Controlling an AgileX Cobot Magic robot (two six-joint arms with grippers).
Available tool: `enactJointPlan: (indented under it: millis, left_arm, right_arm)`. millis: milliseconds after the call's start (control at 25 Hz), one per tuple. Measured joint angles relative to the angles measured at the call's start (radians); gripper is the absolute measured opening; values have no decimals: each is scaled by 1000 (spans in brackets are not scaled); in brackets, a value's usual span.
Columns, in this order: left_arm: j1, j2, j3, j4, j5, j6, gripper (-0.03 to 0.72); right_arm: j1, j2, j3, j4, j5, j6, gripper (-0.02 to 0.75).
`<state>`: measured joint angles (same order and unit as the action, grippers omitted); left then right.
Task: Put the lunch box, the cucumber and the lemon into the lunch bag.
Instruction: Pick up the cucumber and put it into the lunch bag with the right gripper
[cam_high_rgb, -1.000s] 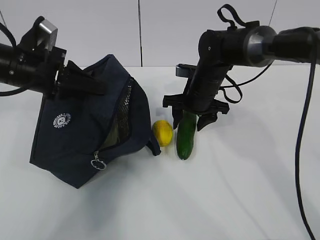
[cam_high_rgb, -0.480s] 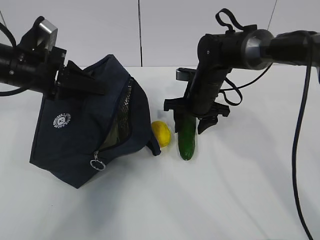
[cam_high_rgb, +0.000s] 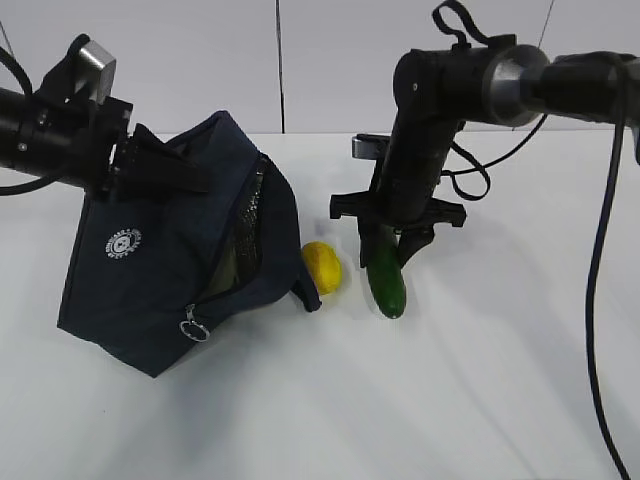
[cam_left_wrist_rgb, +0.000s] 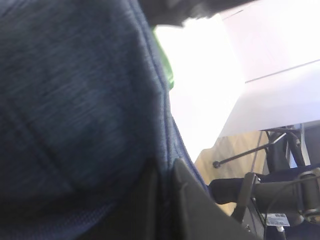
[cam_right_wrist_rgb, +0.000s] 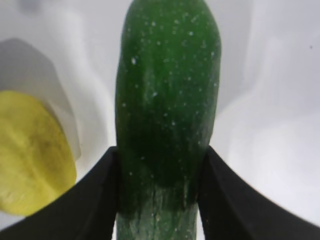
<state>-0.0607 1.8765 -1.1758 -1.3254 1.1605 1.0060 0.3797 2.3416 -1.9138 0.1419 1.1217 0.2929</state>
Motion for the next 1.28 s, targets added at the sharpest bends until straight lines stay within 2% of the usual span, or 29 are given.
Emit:
enactJointPlan:
  millis: [120,320,560,800,1080,1280]
  left_arm:
    - [1,0,-1,28,2,0,12]
    - [25,0,-1,70,10,0,12]
    - [70,0,-1,30,16,0,12]
    - [73,-6,-1,1,16,0,12]
    - [78,-6,-1,-111,2,0,12]
    - [79,-6,-1,-121,0,0,12]
  right_arm:
    - [0,2,-90,2,78,-18,330]
    - [0,2,-256,58,98,-72,330]
    - [0,8,-310,333,103,-152,330]
    - [19,59,-310,618,104,-263,330]
    - [75,66,-310,706,104,-281,330]
    - [84,74,-310,730,104,-314,330]
